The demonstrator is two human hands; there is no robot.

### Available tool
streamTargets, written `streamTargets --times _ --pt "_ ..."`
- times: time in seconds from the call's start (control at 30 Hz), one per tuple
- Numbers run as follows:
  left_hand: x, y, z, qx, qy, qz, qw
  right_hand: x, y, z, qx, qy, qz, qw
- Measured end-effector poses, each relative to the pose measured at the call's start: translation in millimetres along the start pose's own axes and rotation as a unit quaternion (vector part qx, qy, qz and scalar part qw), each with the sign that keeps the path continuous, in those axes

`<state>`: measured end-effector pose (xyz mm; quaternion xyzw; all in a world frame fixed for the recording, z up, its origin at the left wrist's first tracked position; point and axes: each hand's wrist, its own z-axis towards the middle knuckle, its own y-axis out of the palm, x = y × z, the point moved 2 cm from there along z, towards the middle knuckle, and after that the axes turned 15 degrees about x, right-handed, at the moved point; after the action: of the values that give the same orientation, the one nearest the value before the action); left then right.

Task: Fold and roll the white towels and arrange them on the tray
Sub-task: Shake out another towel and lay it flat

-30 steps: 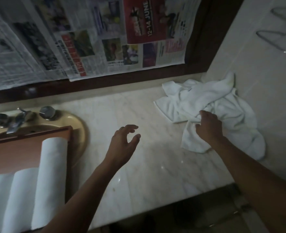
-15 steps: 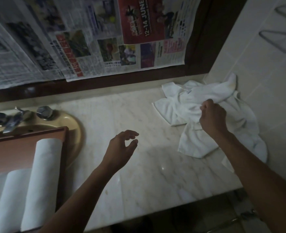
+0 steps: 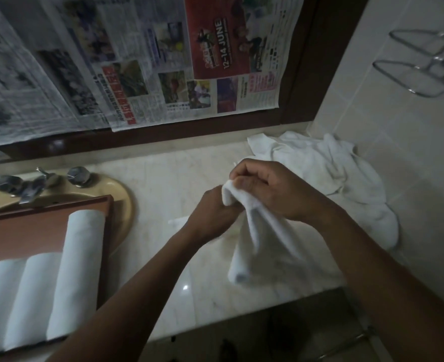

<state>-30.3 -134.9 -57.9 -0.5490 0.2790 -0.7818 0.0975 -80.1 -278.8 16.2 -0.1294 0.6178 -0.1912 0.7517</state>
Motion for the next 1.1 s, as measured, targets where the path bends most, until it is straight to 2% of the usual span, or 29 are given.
streamTargets --times 0.07,0.13,0.2,0.27,0.33,0.5,0.57,0.67,0.77,0.83,0.93,1.1 --pt "-0.2 -14.8 -16.2 0.010 -0.040 -0.025 0.999 3.7 -1.8 -5.6 0.003 0.018 0.037 0.999" --pt "-2.4 -33.3 -30.6 0.031 -0.030 -0.054 0.998 22.5 1.4 -16.4 -0.025 0.058 0.054 0.997" --pt "-5.0 -50.8 -45.0 0.048 -0.039 -0.079 0.995 52.2 14.9 -34.8 -0.082 0.107 0.009 0.991" --pt "-11.5 -64.9 -60.1 0.068 -0.086 -0.091 0.990 75.8 40.9 -61.7 -0.145 0.148 -0.058 0.977" --pt "-16.2 -77.8 -75.4 0.078 -0.117 -0.083 0.987 83.4 73.9 -90.5 -0.180 0.171 -0.064 0.967" --pt "-34.6 -109.0 -110.2 0.083 -0.130 -0.049 0.987 46.5 133.9 -129.8 -0.112 0.181 -0.022 0.977" --pt "-41.6 -126.2 -128.4 0.087 -0.138 -0.056 0.985 37.4 144.8 -144.3 -0.134 0.189 -0.025 0.973" --pt "-43.5 -149.1 -158.2 0.051 -0.121 -0.051 0.990 23.2 153.3 -165.6 -0.189 0.164 -0.032 0.968" --pt "-35.6 -157.6 -180.0 -0.008 -0.068 -0.012 0.998 5.3 158.6 -172.4 -0.112 0.153 0.032 0.981" --pt "-33.1 -158.7 -190.4 -0.038 -0.033 0.020 0.999 -7.6 162.6 -171.7 -0.051 0.111 0.055 0.991" --pt "-39.4 -167.8 -208.8 -0.027 -0.009 0.064 0.998 -18.8 169.9 -175.1 0.004 0.056 0.016 0.998" --pt "-50.5 -190.8 -226.1 -0.019 0.007 0.150 0.988 -14.6 159.4 -179.1 0.086 0.064 0.046 0.993"
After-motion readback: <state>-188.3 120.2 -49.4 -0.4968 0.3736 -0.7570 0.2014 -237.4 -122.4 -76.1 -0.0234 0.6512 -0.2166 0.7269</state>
